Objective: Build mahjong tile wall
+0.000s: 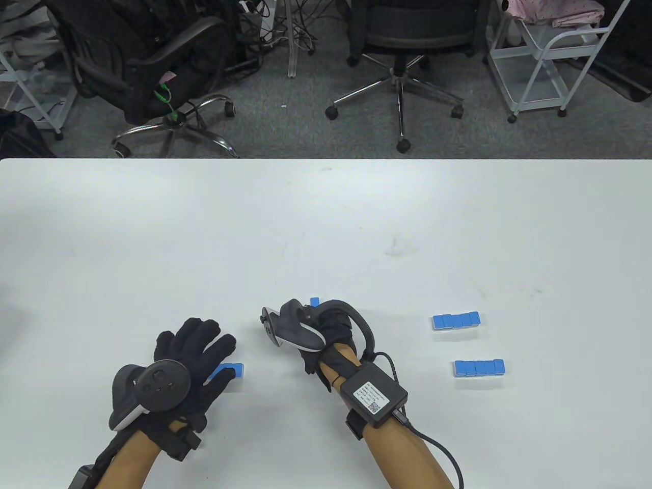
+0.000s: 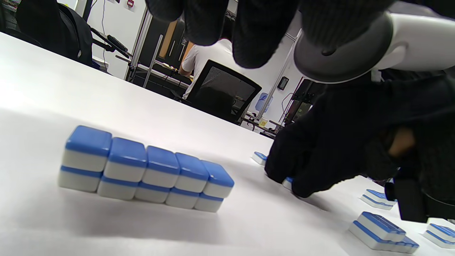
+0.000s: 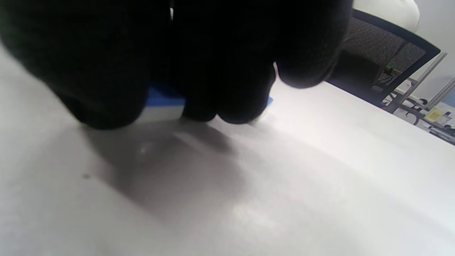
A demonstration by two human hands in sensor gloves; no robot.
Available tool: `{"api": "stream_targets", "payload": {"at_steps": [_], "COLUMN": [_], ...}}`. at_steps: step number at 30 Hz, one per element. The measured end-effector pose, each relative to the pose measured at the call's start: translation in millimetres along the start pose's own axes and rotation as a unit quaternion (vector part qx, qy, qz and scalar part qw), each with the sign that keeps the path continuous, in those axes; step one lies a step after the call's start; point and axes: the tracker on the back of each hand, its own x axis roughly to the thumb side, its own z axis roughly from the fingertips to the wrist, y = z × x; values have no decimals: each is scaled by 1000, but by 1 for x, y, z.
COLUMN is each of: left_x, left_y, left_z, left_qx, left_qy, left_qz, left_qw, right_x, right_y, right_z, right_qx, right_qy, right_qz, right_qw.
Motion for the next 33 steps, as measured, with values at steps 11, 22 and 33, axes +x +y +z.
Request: {"api": "stream_targets", "payload": {"at_steps": [11,22,33], "left_x": [3,1,0], "left_y": [-1,-2,-3], "left_z": [1,3,2], "left_qx": [-5,-6,-11], "left_qy": [-7,2,3], "left_qz": [4,6,11], "left_qw": [1000,1000,1000], "right_x": [-84,-76,-64], "right_y": [0,37,45], "right_z": [65,98,97], "right_qx": [-60,-80,-83], "right_qy": [-37,-67,-71], "right_qz": [-154,-137,-116], "right_qw": [986,985,987]}}
